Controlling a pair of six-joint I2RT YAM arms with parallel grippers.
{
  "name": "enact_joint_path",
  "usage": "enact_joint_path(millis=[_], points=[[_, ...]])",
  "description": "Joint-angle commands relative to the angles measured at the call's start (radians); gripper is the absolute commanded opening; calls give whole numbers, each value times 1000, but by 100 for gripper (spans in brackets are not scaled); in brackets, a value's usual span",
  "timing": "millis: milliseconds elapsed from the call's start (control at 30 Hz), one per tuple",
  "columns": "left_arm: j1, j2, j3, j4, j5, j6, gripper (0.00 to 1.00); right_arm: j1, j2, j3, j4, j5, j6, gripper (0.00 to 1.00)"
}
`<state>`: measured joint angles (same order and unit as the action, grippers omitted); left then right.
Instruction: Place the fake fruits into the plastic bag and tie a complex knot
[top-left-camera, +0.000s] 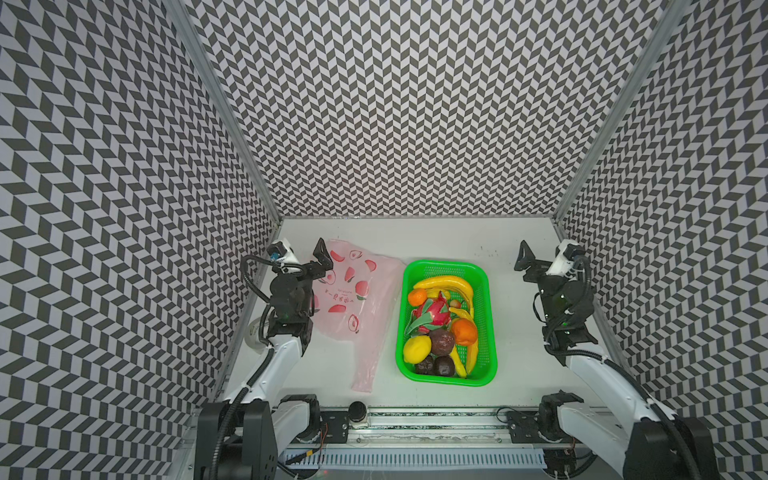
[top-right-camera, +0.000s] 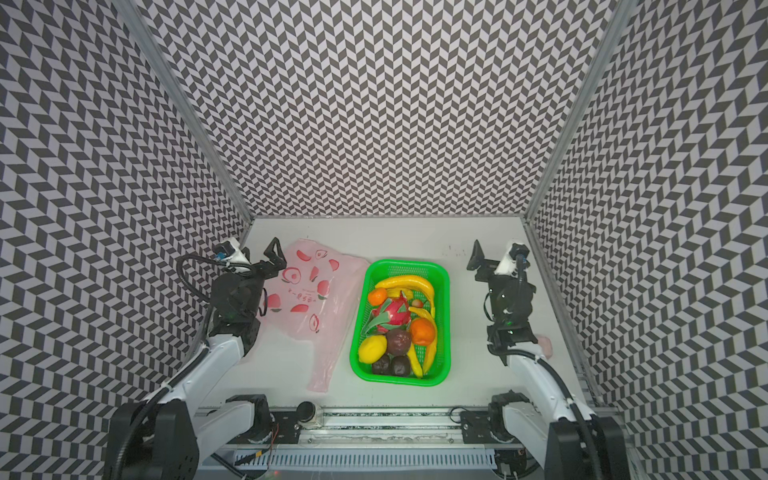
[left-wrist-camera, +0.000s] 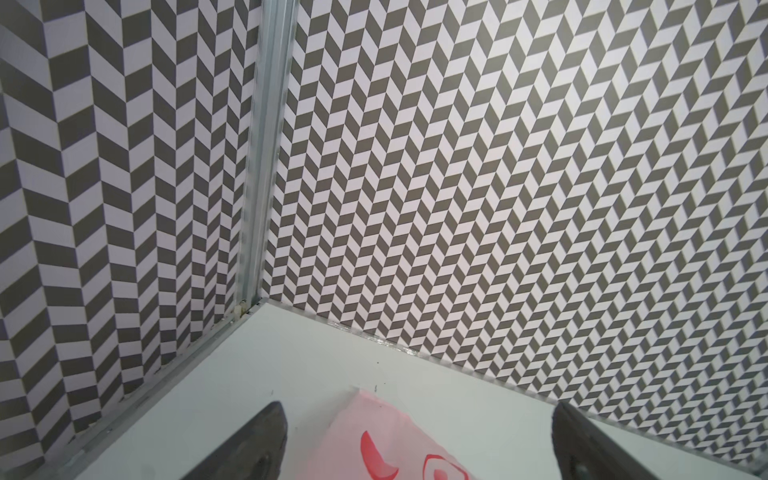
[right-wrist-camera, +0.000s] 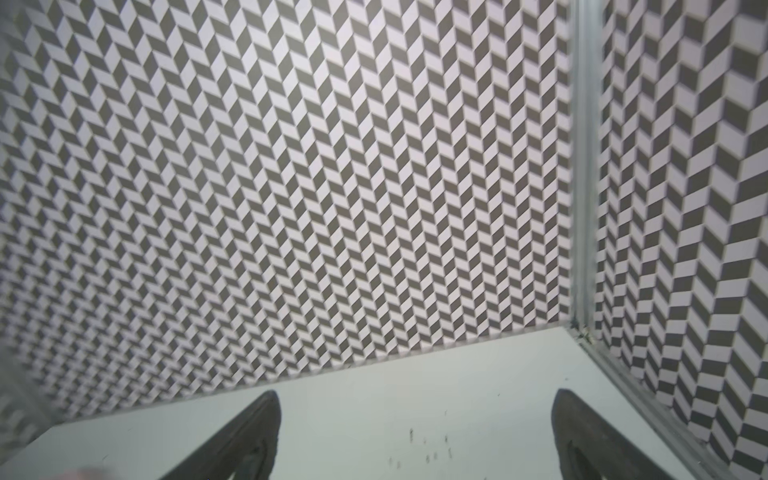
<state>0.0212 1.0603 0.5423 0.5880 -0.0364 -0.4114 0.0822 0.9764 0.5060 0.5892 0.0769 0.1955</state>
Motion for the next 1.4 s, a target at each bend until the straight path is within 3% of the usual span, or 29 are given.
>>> enact_joint_path(millis=[0, 233, 433, 600, 733, 933, 1067, 1367], points=[[29, -51, 63, -286, 97, -236, 100, 1, -36, 91, -336, -146, 80, 99], [49, -73, 135, -681, 193, -377, 100, 30, 5, 242, -671, -301, 67, 99], [49, -60, 76, -858, 236, -415, 100, 164, 83, 271, -860, -268, 43, 99], [49, -99, -28, -814, 245, -418, 100, 206, 150, 231, -849, -218, 56, 99], [48, -88, -88, -720, 313, -430, 100, 207, 237, 245, -831, -196, 51, 99], [25, 11, -60, -623, 410, -408, 100, 201, 380, 296, -847, -141, 54, 99], [-18, 74, -30, -579, 404, -392, 100, 171, 413, 283, -795, -136, 80, 97], [-24, 238, -33, -508, 389, -403, 100, 134, 504, 323, -769, -139, 59, 93]])
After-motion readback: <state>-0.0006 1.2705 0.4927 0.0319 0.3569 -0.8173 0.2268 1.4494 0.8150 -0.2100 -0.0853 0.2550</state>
